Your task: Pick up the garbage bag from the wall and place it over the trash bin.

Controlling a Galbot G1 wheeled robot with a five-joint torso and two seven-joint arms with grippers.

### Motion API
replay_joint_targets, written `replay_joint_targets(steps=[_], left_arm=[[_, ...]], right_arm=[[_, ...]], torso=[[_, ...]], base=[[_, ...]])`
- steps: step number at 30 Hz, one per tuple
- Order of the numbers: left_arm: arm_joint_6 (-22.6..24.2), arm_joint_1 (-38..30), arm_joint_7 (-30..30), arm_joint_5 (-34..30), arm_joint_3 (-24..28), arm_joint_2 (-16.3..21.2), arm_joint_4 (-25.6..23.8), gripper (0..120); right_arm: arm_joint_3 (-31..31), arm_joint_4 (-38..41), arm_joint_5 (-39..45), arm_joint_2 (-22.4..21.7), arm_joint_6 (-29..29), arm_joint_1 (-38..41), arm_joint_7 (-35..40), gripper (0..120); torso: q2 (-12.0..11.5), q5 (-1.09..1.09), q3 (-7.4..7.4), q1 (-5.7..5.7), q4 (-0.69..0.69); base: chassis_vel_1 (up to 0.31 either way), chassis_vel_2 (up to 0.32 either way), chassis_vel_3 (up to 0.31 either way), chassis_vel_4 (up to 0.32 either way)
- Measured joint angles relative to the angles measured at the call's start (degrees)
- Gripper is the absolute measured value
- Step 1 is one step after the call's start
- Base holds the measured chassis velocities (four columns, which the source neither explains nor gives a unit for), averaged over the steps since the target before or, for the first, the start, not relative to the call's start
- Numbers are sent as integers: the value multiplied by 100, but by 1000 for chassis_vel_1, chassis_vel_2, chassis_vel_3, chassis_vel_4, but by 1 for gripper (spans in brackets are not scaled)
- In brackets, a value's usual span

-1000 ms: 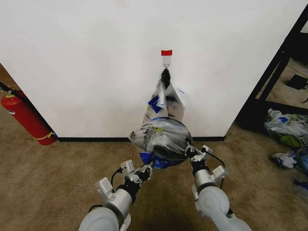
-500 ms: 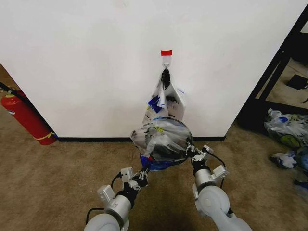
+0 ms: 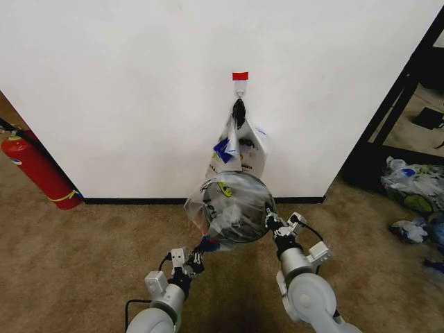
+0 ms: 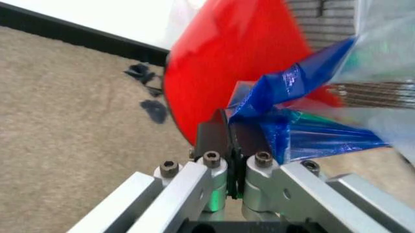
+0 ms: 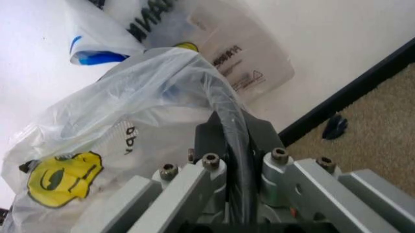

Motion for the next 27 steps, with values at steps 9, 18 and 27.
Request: replay_joint_targets(steps=[9,18,27], left_arm=[[90,186,-296,273,26,142,-101,3],[300,427,-425,760,-23,329,-218,38],[273,469,-324,709,-36,275,-270,71]], right_arm=[[2,-44,0,18,18,16,-31,1],[157,-454,78,127,151,254,-30,1],[200,-677,172,157,229,301,-44,1]], torso=[[0,1,0,0,1],[0,0,0,0,0],[0,0,0,0,0]], base=[[0,0,0,0],[0,0,0,0],[0,0,0,0]])
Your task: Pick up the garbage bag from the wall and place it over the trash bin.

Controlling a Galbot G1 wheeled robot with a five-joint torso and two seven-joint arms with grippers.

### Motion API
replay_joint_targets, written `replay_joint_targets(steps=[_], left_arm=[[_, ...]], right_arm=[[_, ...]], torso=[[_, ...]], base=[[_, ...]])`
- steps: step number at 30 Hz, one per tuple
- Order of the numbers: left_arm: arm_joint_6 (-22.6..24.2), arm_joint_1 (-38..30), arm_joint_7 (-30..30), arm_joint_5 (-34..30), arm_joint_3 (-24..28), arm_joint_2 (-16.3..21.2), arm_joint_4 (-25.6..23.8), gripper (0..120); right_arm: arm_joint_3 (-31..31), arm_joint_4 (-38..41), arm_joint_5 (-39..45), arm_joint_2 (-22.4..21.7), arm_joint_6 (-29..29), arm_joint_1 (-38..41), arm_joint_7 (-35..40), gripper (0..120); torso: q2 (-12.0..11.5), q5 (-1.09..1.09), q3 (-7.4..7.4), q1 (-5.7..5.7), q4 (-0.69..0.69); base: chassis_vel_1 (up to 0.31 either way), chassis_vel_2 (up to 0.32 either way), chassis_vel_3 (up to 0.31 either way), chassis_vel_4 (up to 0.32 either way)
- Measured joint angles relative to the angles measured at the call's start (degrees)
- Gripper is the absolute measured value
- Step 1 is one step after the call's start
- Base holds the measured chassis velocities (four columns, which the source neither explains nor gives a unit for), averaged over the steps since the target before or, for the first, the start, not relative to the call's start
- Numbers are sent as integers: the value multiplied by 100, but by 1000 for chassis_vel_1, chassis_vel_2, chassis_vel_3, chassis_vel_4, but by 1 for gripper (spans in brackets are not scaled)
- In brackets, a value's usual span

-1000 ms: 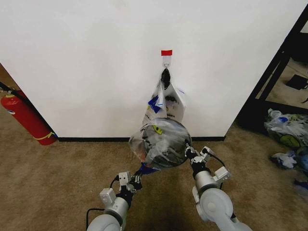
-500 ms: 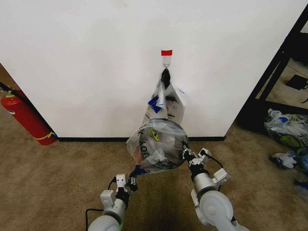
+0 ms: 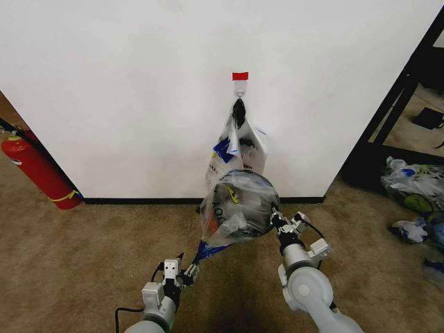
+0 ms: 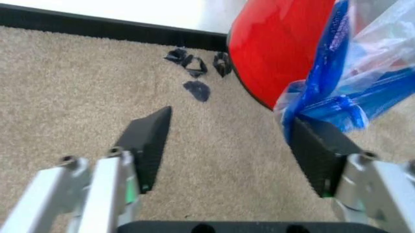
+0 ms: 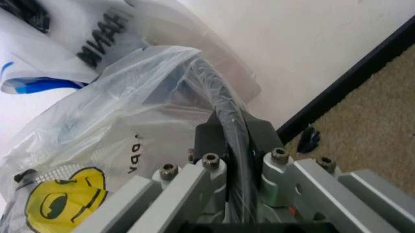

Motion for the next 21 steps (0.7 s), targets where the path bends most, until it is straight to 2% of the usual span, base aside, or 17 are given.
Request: replay_joint_targets(steps=[2,4,8,10,12,15,19,21], left_arm=[[-20,-18,169,-114,-12,-33,2,80],[-22,-21,258,-170,-24,-42,4,81],[-44,-10,1478,-569,-188,-42,13,98],[-111,-3,1964,-647,-220,-13,29,100],[-149,-2,2102,-640,-231,-1,37,100],[-397,-7,2398,-233,-343,66,105,100],[-457,-33,2534,-14,-705,187,104,100],[-496,-145,2555,-284,-1092,300,0,100]], right_arm=[[-25,38,-5,8,0,-19,-32,1],[-30,45,-7,7,0,-26,-43,1],[-36,52,-16,11,0,-41,-74,1],[-30,52,-16,14,1,-39,-74,1],[-26,52,-17,14,2,-38,-74,1],[-8,2,-69,-51,30,-46,-177,1],[42,-180,-170,-204,86,-90,-732,1],[123,-510,-314,-404,188,-139,-1696,1]], torso=[[0,-1,0,0,0],[0,-1,0,0,0],[0,0,0,0,0],[0,0,0,0,0],[0,0,0,0,0],[0,-1,0,0,0],[0,0,0,0,0],[0,0,0,0,1]], base=[[0,0,0,0],[0,0,0,0],[0,0,0,0],[0,0,0,0],[0,0,0,0],[0,0,0,0],[0,0,0,0],[0,0,0,0]])
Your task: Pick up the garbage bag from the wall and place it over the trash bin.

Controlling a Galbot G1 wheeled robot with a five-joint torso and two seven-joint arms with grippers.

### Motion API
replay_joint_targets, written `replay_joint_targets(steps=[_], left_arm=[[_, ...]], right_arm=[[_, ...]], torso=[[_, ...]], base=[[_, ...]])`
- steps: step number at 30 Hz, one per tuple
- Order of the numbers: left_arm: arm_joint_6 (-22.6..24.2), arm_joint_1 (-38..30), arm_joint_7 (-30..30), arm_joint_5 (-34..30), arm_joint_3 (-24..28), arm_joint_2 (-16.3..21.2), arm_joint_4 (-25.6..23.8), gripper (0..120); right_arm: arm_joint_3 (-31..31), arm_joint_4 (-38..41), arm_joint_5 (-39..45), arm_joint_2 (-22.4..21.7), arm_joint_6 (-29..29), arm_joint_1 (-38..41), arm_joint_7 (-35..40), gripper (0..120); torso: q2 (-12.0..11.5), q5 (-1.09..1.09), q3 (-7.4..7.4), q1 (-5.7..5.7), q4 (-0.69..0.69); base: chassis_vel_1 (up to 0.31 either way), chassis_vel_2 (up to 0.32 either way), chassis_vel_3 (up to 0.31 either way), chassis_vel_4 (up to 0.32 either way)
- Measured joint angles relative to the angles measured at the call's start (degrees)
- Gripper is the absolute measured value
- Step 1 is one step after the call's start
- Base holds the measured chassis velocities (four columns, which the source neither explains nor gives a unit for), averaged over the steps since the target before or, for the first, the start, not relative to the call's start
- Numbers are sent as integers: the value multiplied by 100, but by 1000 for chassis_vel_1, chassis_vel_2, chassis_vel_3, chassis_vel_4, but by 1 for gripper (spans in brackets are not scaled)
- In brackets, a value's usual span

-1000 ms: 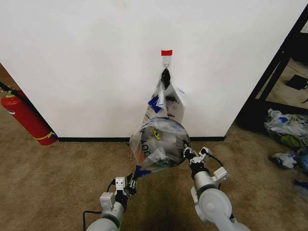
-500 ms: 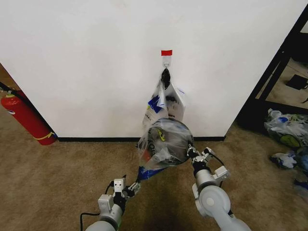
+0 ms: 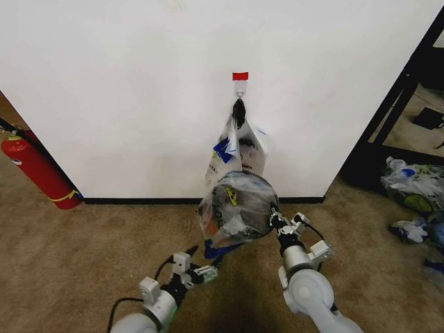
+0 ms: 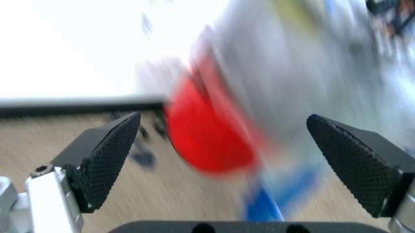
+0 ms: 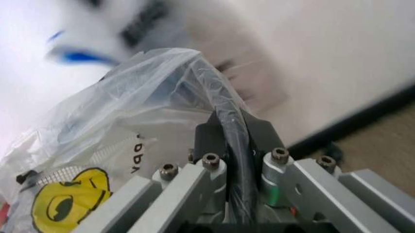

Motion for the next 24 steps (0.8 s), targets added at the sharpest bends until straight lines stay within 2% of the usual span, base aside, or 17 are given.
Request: replay_joint_targets(steps=[3,4,6,7,9,10,11,12,17,20,24], left_arm=[[-86,-291,-10,-876,-455,113,-233,100],[-86,-291,-10,-876,-455,113,-233,100],[-152,-526,45,-1565,-701,175,-396,100],[-152,-608,102,-1785,-742,207,-459,100],[-117,-662,144,-1950,-744,252,-524,100],[52,-662,158,-2051,-674,307,-603,100],[91,-653,158,-2067,-652,316,-619,100],[303,-553,159,-2157,-512,364,-709,100],[742,-419,151,-2253,-315,382,-929,100],[1149,-446,-19,-2656,-169,337,-1193,100],[1401,-459,-188,-2916,-114,331,-1274,100]], right_arm=[[164,-724,-198,-266,154,29,-1808,1],[164,-724,-198,-266,154,29,-1808,1],[342,-1404,-329,-395,279,190,-3220,1],[417,-1684,-366,-431,324,289,-3807,1],[491,-1965,-378,-453,361,412,-4394,1],[577,-2320,-440,-457,414,596,-5086,1],[592,-2371,-457,-454,425,625,-5184,1],[668,-2626,-562,-433,517,782,-5693,1],[705,-2809,-686,-408,652,929,-6195,1],[768,-2811,-892,-399,706,974,-6617,1],[759,-2752,-1085,-389,711,984,-6811,1]], torso=[[0,2,0,0,-2],[0,2,0,0,-2],[0,2,0,0,-2],[0,1,1,0,-2],[0,0,0,0,-3],[0,2,1,0,-1],[0,2,1,0,-1],[0,-1,1,0,-1],[0,1,1,0,2],[0,0,0,0,-2],[0,1,0,0,-1]], base=[[0,0,0,0],[0,0,0,0],[0,0,0,0],[0,0,0,0],[0,0,0,0],[0,0,0,0],[0,0,0,0],[0,0,0,0],[0,0,0,0],[0,0,0,0],[0,0,0,0]])
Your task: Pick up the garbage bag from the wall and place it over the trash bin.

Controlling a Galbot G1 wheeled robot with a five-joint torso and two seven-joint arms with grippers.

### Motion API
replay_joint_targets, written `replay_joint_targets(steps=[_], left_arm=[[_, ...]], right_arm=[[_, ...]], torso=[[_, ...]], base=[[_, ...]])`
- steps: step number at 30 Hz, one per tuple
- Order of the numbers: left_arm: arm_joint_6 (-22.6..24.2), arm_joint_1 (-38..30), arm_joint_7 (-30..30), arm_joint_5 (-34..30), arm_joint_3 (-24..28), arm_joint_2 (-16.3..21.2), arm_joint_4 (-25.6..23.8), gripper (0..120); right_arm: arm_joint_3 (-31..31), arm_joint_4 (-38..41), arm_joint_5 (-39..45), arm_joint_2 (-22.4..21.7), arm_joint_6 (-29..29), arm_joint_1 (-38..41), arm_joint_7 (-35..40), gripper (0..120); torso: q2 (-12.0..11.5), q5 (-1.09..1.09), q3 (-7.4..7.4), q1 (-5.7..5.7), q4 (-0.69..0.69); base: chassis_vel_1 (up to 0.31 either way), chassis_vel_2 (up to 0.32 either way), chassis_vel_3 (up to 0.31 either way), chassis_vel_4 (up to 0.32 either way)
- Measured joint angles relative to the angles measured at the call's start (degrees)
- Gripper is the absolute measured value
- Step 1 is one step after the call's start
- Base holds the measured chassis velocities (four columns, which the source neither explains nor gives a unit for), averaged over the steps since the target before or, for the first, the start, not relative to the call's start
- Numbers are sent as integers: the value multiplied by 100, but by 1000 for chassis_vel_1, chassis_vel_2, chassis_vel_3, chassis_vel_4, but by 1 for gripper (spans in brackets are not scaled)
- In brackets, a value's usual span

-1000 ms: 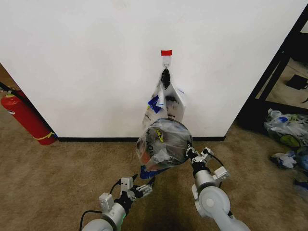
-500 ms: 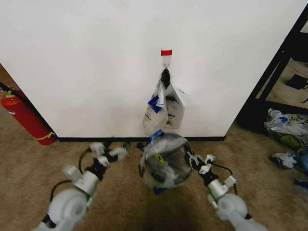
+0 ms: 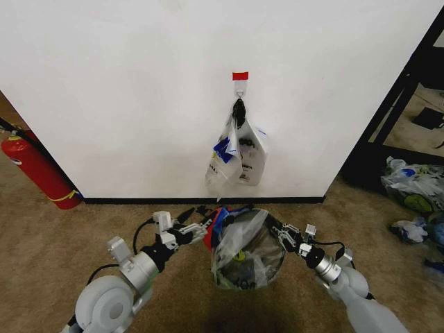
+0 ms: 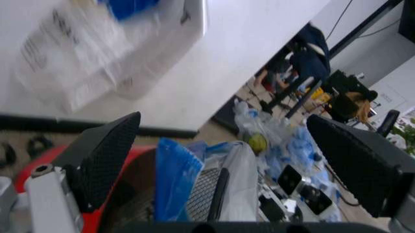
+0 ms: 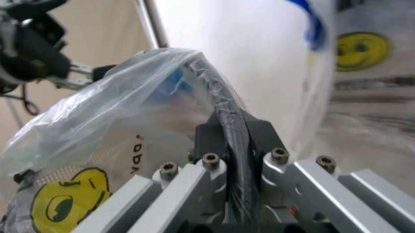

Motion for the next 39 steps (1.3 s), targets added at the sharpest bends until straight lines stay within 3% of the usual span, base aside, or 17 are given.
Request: replay_joint_targets(steps=[15,24,26,29,33,35,39], left_arm=[[122,-97,-145,137,193,-33,463,94],[75,-145,101,281,189,-55,593,67],[33,-160,297,372,178,-52,677,55],[24,-161,362,395,175,-50,704,48],[-18,-176,487,457,171,-73,754,29],[-28,-178,500,465,168,-74,763,27],[-78,-181,599,507,139,-70,800,10]], right_arm=[[-108,341,-148,64,-20,-52,165,1],[-121,341,-125,101,-27,-67,269,1],[-114,335,-118,104,-27,-89,269,1],[-103,329,-115,104,-27,-102,269,1],[-89,326,-105,109,-27,-129,265,1],[-89,326,-105,110,-26,-132,262,1],[-81,326,-111,112,-17,-142,257,1]], torso=[[0,-2,0,0,1],[0,-1,0,0,0],[0,-1,0,0,0],[0,-1,0,0,0],[0,-1,0,0,0],[0,-1,0,0,0],[0,-1,0,0,0]], base=[[0,0,0,0],[0,0,0,0],[0,0,0,0],[0,0,0,0],[0,0,0,0],[0,0,0,0],[0,0,0,0]])
